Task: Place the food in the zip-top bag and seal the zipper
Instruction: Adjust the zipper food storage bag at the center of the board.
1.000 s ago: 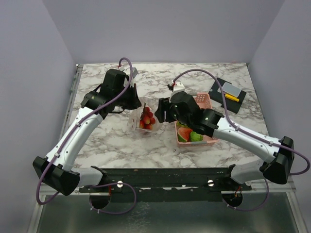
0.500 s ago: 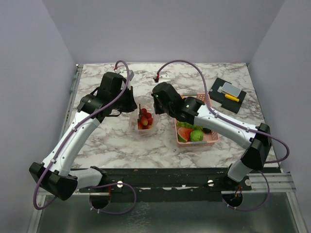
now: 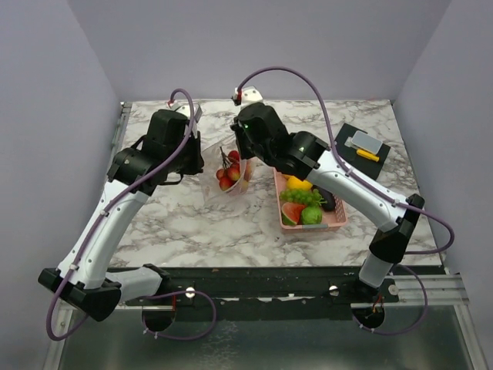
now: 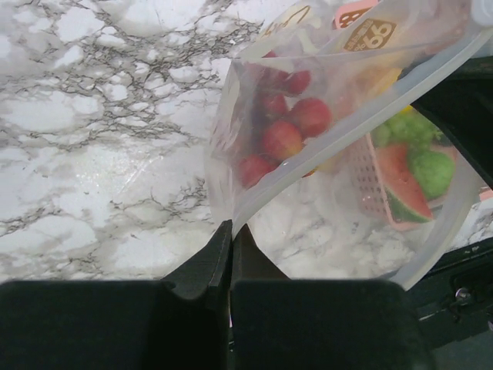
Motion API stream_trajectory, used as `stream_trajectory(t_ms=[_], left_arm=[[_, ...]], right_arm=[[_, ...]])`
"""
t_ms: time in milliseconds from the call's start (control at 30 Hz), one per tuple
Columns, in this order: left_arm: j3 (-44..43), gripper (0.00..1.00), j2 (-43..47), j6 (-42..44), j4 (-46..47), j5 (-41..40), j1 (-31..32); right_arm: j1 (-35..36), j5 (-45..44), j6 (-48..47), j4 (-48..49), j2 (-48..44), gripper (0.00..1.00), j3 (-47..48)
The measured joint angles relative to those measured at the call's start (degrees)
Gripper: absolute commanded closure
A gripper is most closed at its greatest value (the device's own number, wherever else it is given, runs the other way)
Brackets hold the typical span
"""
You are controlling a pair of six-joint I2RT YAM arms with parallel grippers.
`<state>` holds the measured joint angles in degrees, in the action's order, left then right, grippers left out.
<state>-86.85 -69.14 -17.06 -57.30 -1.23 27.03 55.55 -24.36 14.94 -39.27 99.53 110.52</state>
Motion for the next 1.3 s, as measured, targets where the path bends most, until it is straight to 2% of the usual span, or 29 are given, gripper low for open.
stream_trajectory(t_ms=[133,267,400,633,867,1033,1233,1300], left_arm=[[2.7,1.00,1.7,0.2,0.7,-0.7,0.0],[13.0,1.00,3.2,-0.5,5.0,-0.2,0.1],[19.1,1.00,1.0,-1.3,7.6,0.6,0.1],[16.1,1.00,0.5,-1.3,8.0,0.7,0.1],[12.7,1.00,1.0,-1.3,8.2,0.7,0.1],[12.2,1.00,1.2,-1.3,8.5,0.7,0.1],[12.2,1.00,1.2,-1.3,8.3,0.7,0.1],[12.2,1.00,1.1,-1.3,8.3,0.7,0.1]], right_arm=[[-0.6,1.8,0.2,0.3,0.1,0.99,-3.3],[-2.6,5.7,2.2,3.4,0.9,0.99,-13.1],[-3.8,8.5,3.6,3.6,3.9,1.00,-17.9],[-3.9,9.2,3.5,5.7,1.9,0.98,-18.1],[-3.9,9.2,3.2,10.4,-4.6,0.97,-19.0],[-3.9,9.2,3.0,13.1,-7.4,0.88,-19.4],[-3.9,9.0,3.0,13.4,-7.3,0.84,-19.4],[-3.9,9.0,3.0,13.5,-7.3,0.78,-19.6]])
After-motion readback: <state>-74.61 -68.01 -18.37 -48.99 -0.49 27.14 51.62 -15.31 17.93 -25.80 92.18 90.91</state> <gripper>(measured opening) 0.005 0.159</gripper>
